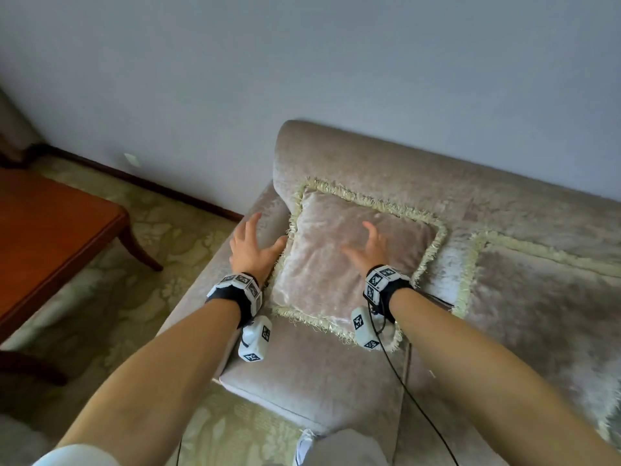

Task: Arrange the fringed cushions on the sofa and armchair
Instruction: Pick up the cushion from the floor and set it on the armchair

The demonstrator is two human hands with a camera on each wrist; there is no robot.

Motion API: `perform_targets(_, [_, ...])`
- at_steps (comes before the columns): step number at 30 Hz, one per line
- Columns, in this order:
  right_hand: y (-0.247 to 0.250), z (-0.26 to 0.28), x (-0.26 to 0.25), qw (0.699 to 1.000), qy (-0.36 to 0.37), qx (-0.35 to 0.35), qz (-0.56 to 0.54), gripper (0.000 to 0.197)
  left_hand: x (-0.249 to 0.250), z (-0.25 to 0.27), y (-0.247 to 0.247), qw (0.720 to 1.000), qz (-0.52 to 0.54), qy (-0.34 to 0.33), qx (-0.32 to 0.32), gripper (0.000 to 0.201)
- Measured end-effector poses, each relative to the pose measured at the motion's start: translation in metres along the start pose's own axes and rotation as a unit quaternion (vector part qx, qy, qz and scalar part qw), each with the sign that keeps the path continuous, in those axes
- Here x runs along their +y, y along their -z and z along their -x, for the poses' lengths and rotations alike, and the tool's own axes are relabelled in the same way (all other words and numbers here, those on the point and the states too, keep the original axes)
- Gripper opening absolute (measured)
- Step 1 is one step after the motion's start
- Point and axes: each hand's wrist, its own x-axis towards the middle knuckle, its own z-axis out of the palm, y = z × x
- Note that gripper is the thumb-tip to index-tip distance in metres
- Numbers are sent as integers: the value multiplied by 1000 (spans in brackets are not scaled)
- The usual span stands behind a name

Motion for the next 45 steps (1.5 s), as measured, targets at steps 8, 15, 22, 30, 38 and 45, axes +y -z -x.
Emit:
perform_targets(8, [-91, 76, -65, 991, 99, -76, 49, 75, -61, 59, 122, 994, -30, 73, 81, 77])
perform_targets(15, [-194, 132, -127, 958, 204, -184, 79, 80, -125, 95, 218, 969, -51, 138, 200, 68])
perform_targets(22, [-303, 158, -185, 903, 286, -302, 111, 79, -185, 126, 286, 919, -55, 236, 310, 68])
perform_targets(30, [-408, 182, -238, 815, 356, -427, 162, 78, -234, 167, 334, 817, -34, 357, 451, 72])
perform_targets(38, [-482, 290, -244, 690, 426, -544, 216, 82, -248, 281, 349, 674, -48, 475, 564, 72])
perform_targets(45, [-522, 435, -214, 563, 487, -618, 252, 86, -264, 404, 364, 544, -26, 532, 648, 67])
